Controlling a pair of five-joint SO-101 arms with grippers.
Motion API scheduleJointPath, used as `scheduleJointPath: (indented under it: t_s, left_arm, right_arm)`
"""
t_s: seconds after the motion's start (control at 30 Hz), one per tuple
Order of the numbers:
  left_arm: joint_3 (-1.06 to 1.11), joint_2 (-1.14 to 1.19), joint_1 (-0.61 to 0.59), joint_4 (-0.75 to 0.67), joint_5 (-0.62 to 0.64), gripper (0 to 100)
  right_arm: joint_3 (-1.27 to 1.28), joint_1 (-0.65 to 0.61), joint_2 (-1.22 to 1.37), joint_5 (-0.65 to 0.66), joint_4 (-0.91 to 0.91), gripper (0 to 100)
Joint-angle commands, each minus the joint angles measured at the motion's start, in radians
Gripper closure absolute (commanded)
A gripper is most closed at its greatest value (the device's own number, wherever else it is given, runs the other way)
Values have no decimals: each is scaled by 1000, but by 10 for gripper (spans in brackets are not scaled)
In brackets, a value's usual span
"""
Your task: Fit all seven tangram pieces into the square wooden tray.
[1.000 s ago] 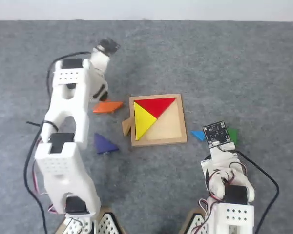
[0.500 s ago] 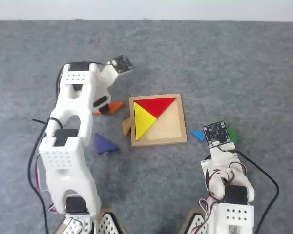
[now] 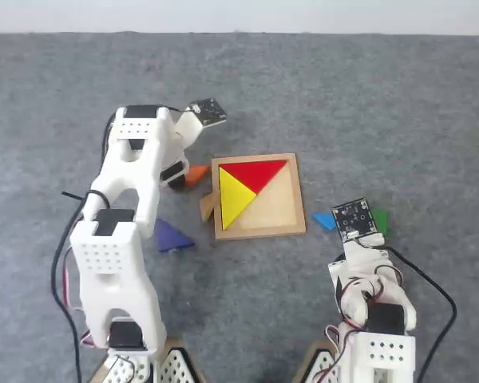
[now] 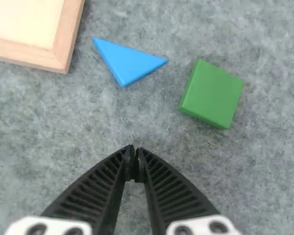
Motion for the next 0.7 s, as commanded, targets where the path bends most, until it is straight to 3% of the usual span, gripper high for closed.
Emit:
scheduleJointPath:
  t_s: [0.0,0.4,0.67]
  left_arm:
    - [-33,18,-3,-80,29,866]
    - [-203,132,-18,49,48,799]
    - [-387,232,-2,316,-54,954]
  right_arm:
    - [15,-2,-13,9,2,991]
    - [15,-2,-13,9,2,991]
    - [15,-2,-13,9,2,991]
